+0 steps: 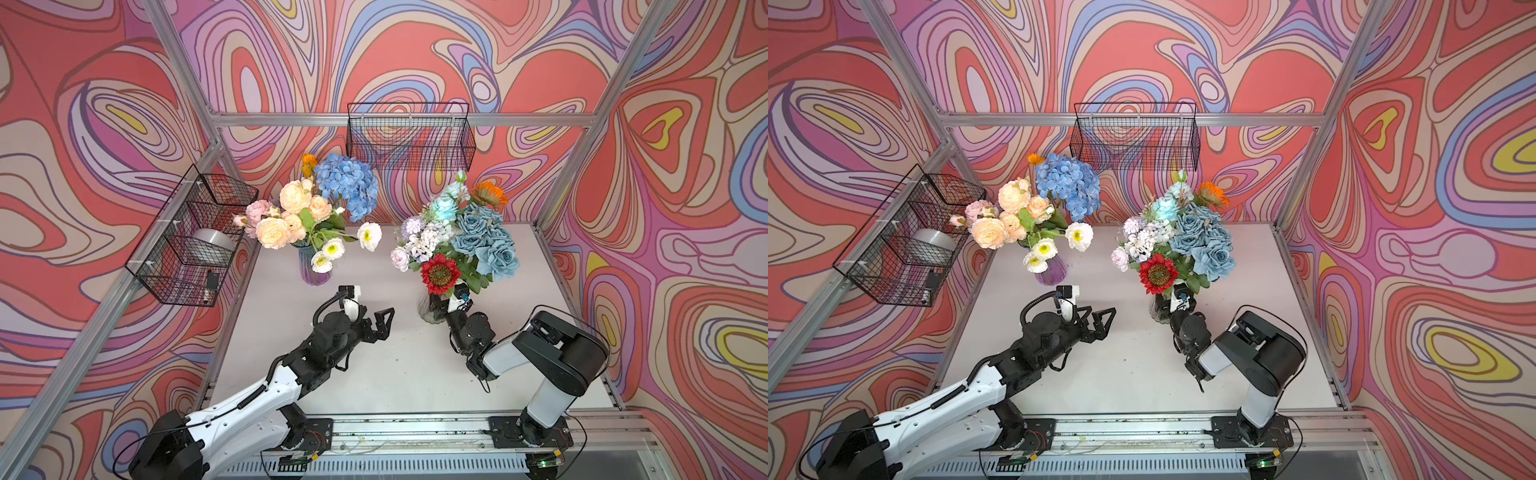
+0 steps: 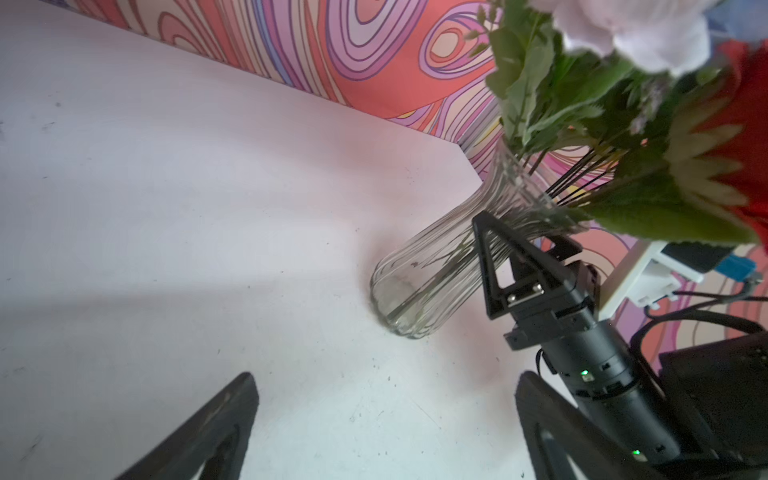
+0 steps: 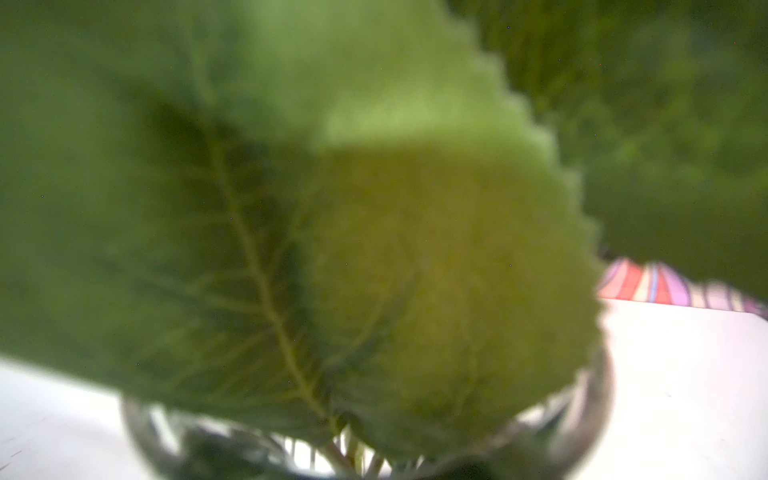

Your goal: Arrange the flowers into the vase

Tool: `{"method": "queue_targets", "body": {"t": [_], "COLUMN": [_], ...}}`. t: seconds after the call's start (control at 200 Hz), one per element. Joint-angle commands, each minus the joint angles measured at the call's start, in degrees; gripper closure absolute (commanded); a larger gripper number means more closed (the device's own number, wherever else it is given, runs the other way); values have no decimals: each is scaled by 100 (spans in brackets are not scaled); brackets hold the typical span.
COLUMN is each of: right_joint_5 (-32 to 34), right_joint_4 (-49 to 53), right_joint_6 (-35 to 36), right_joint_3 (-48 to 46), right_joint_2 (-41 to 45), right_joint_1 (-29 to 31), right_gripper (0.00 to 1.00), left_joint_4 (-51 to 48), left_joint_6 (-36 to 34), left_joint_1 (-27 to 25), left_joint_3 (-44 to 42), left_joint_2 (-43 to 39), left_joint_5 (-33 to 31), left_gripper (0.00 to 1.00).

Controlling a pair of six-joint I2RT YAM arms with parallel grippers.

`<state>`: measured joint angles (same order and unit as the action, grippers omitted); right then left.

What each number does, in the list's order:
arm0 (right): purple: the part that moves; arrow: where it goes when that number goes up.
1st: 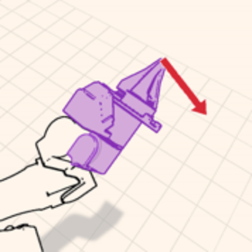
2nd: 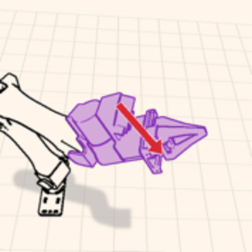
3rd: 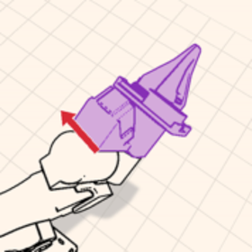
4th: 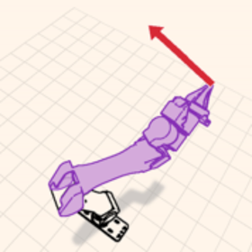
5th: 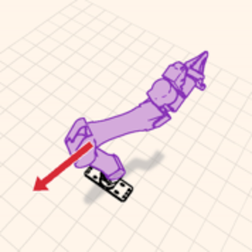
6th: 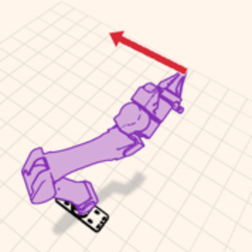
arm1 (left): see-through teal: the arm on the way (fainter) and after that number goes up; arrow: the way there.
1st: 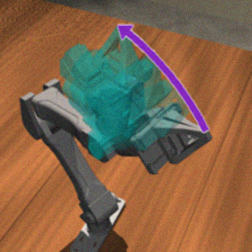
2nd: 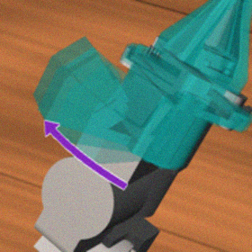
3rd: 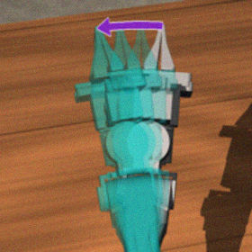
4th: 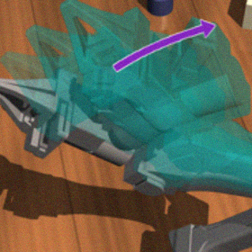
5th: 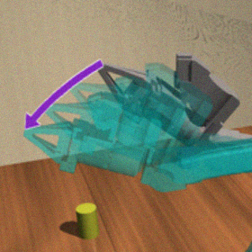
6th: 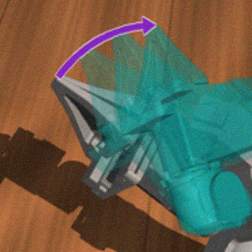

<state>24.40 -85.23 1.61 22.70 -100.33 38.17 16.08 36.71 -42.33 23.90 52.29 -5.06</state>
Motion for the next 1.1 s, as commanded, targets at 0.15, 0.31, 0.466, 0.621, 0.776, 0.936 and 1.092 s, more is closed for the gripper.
{"method": "queue_targets", "body": {"t": [0.15,0.31,0.466,0.621,0.776,0.936,1.092], "right_joint_5": [-141,-241,-350,-469,-663,-931,-1061], "right_joint_4": [33,24,46,211,376,1090,3128], "right_joint_6": [46,80,59,-70,-707,-2010,-2749], "right_joint_3": [645,1022,1270,1185,649,-106,-350], "right_joint_2": [-777,-1202,-1425,-1207,-604,392,1710], "right_joint_1": [-658,-927,-1057,-1058,-1057,-1049,-1049], "right_gripper": [34,31,25,2,2,2,2], "left_joint_4": [19,10,-33,-144,-251,-225,-47], "left_joint_6": [-249,-319,-353,-388,-641,-1107,-1597], "left_joint_1": [76,347,535,670,864,1200,1694], "left_joint_3": [-190,-288,-351,-394,-360,-305,-213], "left_joint_2": [-289,-368,-421,-439,-469,-436,-193], "left_joint_5": [-994,-1010,-978,-1013,-1186,-1537,-1725], "left_gripper": [0,0,0,0,0,0,0]}}
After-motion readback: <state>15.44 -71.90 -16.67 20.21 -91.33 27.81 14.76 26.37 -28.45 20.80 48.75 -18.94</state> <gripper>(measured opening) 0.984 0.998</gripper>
